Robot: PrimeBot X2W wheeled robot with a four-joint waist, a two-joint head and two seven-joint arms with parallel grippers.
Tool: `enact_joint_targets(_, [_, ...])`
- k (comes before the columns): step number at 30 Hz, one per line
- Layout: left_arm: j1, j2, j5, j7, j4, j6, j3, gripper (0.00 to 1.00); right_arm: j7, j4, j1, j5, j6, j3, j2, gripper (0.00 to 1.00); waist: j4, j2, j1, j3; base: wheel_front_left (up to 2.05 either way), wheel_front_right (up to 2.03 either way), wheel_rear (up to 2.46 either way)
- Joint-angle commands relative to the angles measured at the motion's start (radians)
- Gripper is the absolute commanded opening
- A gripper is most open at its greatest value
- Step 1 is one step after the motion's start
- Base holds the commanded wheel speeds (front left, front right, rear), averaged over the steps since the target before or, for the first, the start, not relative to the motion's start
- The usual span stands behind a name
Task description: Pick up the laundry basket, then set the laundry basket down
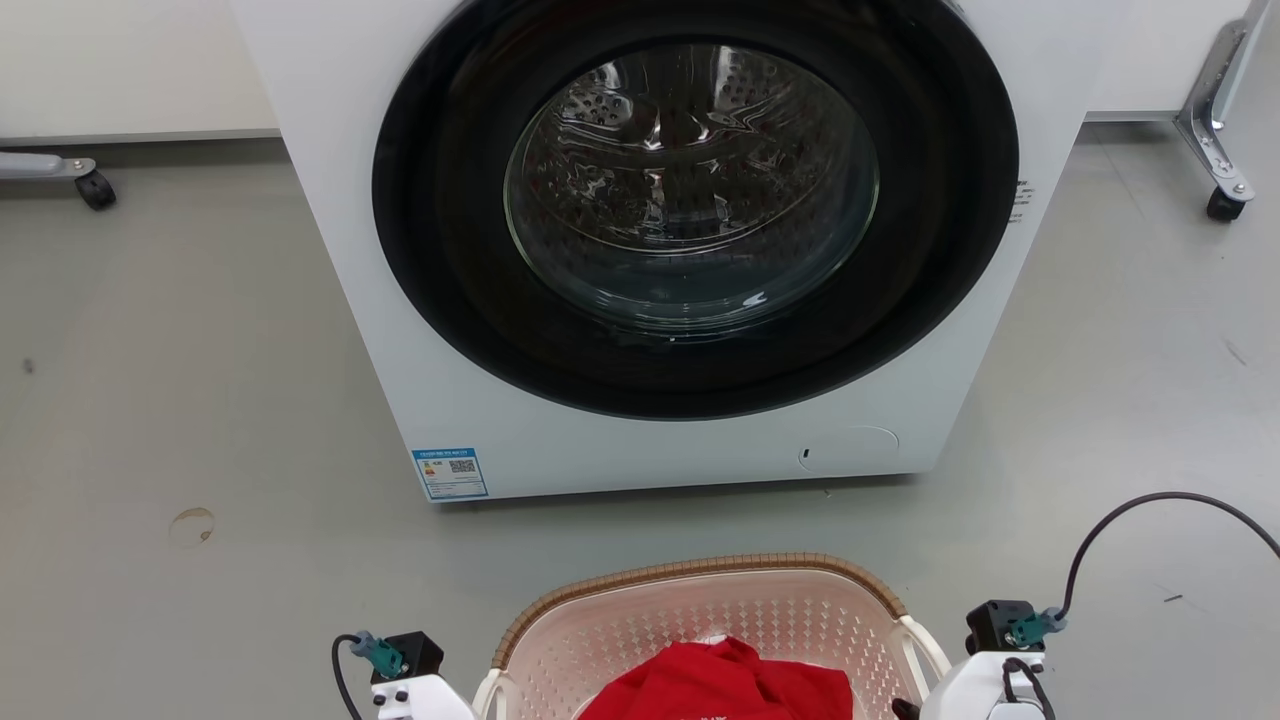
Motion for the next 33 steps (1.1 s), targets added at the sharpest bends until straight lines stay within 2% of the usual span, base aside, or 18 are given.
enact_joint_targets(1, [-0.029,0.163,0.004,-0.011,0.076,0.024,0.022,0.00,-0.023,0.070,-0.023,0.017,-0.008,0.000,-0.135,0.00,0.000,0.0000,0.0001,0.000,0.00,0.00,0.00])
enact_joint_targets(33, [-0.036,0.164,0.014,-0.015,0.079,0.024,0.006,0.00,-0.038,0.078,-0.022,0.027,-0.008,0.019,-0.135,0.00,0.012,0.0000,0.0001,-0.012,0.00,0.00,0.00])
